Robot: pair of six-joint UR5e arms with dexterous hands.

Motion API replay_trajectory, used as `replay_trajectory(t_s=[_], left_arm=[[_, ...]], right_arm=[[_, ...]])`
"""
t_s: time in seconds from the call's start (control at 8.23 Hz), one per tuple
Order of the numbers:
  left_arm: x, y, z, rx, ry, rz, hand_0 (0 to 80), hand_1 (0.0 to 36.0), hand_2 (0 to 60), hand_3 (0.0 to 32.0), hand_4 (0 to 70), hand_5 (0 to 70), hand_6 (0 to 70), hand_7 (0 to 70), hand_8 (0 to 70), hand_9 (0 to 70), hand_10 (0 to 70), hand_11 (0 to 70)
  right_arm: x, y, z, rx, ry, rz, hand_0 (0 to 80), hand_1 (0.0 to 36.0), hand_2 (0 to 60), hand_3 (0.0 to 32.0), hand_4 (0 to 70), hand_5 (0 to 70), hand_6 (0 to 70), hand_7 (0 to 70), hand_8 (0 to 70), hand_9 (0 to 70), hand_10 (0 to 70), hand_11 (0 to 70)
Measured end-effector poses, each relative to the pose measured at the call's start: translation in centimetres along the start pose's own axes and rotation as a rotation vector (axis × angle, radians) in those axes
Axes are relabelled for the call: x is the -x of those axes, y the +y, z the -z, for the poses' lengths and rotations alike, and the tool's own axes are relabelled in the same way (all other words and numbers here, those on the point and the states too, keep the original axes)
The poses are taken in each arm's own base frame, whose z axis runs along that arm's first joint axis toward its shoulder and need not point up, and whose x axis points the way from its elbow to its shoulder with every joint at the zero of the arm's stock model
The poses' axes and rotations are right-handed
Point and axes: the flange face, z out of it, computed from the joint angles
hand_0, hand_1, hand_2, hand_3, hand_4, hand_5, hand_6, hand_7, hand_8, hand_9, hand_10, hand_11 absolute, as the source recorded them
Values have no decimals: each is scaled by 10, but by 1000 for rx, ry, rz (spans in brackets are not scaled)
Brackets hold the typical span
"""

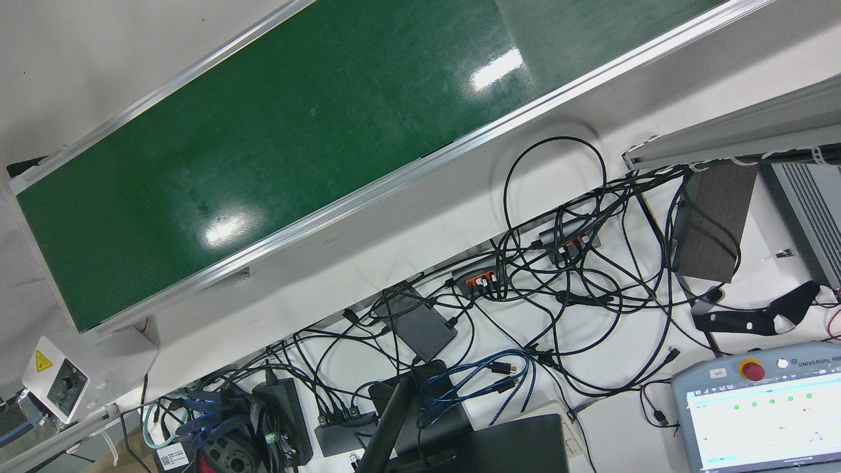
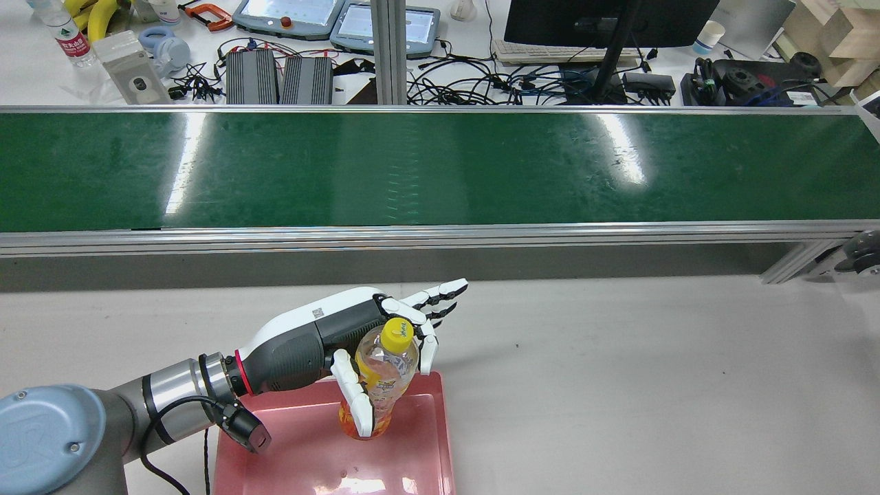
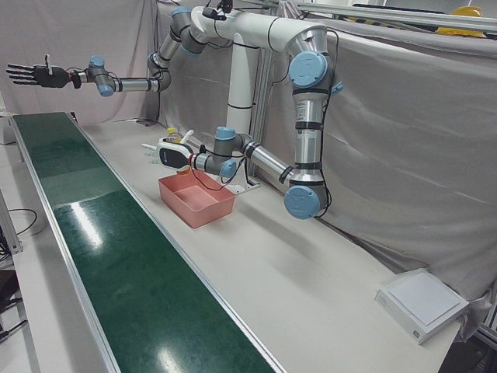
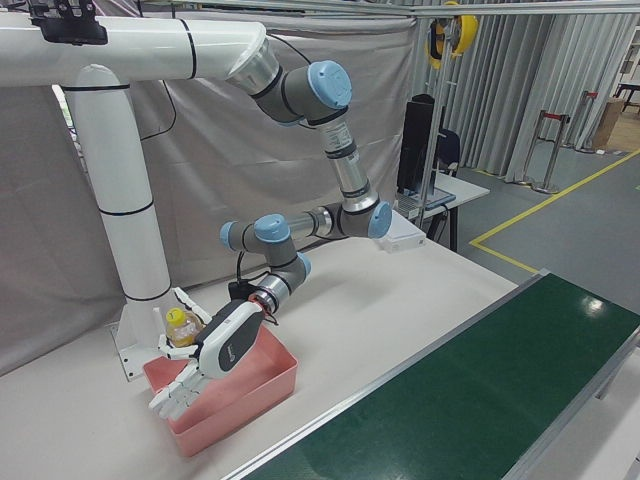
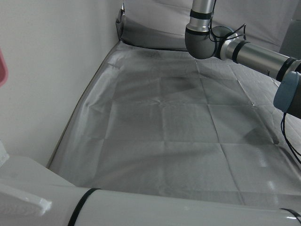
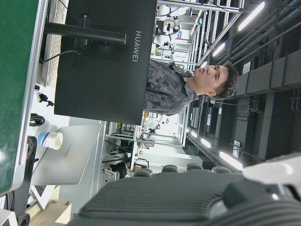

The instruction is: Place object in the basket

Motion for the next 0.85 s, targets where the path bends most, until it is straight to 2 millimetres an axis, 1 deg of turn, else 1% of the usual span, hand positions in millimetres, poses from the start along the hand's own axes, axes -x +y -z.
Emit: replay_trajectory(t_s=[0.12,0.24,0.49,0.61,0.73,0.85], left_arm=[[0,0,0,0,0,0,460,0,0,294,0,58,0,58,85,9,2,5],[0,0,0,-1,0,-1,462,0,0,302,0,57,0,59,80,6,5,10],[-1,-1,0,-2,1,-1,460,0,0,238,0,56,0,55,76,4,0,0],[-1,-1,0,-3,1,-2,461,0,0,238,0,49,0,51,77,7,0,0],[-2,-1,0,-4,2,-2,463,0,0,254,0,50,0,48,76,8,0,0],[-3,-1,0,-4,3,-2,463,0,0,262,0,51,0,47,70,3,0,0]], right_arm=[[0,0,0,0,0,0,0,0,0,0,0,0,0,0,0,0,0,0],[0,0,0,0,0,0,0,0,0,0,0,0,0,0,0,0,0,0],[0,0,0,0,1,0,0,0,0,0,0,0,0,0,0,0,0,0],[0,0,0,0,0,0,0,0,0,0,0,0,0,0,0,0,0,0],[0,0,0,1,0,0,0,0,0,0,0,0,0,0,0,0,0,0],[0,1,0,1,0,0,0,0,0,0,0,0,0,0,0,0,0,0]])
